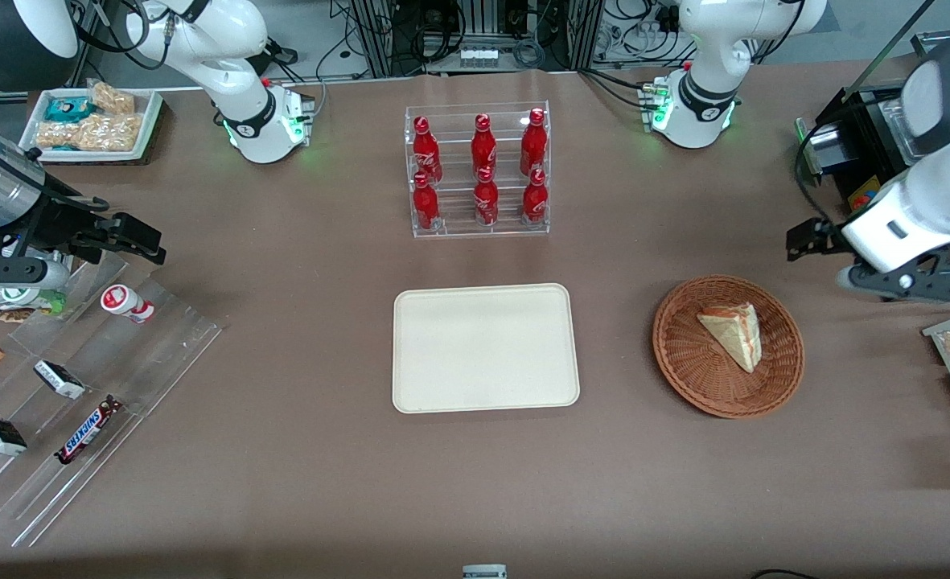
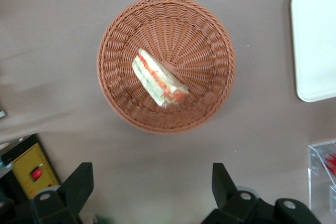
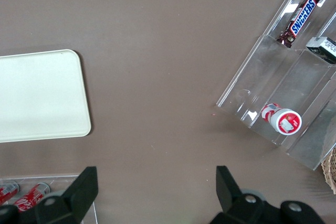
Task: Place sandwich from basket to tray
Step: 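Move the left gripper down over the wrapped sandwich in the wicker basket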
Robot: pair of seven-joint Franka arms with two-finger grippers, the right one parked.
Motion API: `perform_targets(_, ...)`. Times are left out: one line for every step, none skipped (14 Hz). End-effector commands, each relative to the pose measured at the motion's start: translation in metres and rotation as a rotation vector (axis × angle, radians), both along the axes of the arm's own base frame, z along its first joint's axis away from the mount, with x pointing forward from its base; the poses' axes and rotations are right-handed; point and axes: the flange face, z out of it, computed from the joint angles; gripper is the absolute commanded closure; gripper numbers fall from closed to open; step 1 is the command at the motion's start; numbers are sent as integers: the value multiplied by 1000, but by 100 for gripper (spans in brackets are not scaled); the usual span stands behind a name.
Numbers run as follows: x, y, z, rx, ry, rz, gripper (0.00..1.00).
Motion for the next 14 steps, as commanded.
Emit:
perform_targets(-11, 2, -50, 7, -23, 9, 0)
perform_targets(-15, 2, -69, 6, -35, 8, 0)
perform_targets(-19, 3, -89, 4, -52, 10, 0)
perform_targets(-25, 4, -111, 3, -69, 10, 0)
perform_targets(-29, 6, -132, 1, -92, 13, 0)
perform_targets(-33, 5, -150, -3, -121, 23, 0)
perform_targets(-35, 6, -166, -3, -145, 62, 0)
perform_targets(-37, 6, -178, -3, -158, 125, 0)
perform_targets(-37, 6, -187, 0, -164, 227, 0)
perform_targets(-36, 5, -195, 5, -158, 347, 0)
perform_targets(-35, 3, -199, 7, -161, 445, 0)
perform_targets(-33, 2, -205, 6, -175, 560, 0)
perform_targets(-30, 1, -212, 6, -183, 670, 0)
perform_targets(-28, 0, -222, 5, -190, 761, 0)
